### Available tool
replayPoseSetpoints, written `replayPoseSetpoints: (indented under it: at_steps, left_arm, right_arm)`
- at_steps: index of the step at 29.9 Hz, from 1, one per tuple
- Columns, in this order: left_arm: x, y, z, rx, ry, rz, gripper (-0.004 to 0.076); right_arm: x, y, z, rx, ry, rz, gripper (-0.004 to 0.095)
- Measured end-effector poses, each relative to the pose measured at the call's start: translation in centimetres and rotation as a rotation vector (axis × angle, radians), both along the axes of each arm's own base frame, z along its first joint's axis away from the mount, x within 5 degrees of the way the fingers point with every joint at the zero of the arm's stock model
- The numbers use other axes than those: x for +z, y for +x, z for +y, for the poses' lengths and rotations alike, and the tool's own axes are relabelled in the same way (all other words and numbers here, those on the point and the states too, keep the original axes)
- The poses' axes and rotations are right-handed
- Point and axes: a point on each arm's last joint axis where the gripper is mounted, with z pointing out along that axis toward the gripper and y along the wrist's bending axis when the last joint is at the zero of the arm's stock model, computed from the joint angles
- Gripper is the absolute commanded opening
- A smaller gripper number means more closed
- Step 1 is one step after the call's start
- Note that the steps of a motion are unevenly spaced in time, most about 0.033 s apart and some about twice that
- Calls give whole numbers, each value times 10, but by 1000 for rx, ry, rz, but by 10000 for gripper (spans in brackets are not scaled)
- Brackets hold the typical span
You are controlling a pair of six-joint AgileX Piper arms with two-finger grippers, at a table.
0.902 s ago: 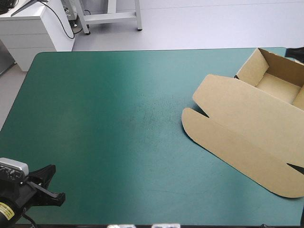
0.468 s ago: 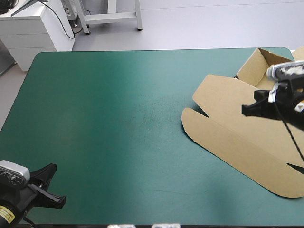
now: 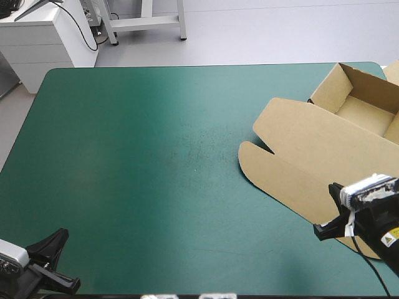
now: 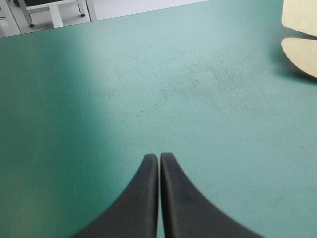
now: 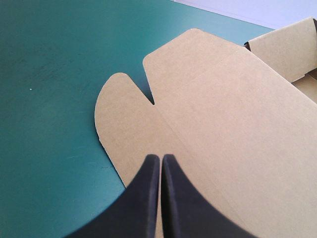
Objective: Fold the box
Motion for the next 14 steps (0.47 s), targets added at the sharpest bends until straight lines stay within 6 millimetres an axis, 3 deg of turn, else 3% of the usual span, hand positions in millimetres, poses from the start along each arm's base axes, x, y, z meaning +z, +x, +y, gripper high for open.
replayPoseSetpoints:
  at_steps: [9,14]
  left_arm:
    - [-7,-2,1,-9,15,-12,-8]
    - [-10,-1,0,-9,16,-10,-8]
  right_arm:
    - [-30,-51,-2,-9,6,-176,-2]
    - [-47,-69,-5,-31,10,-243,-2]
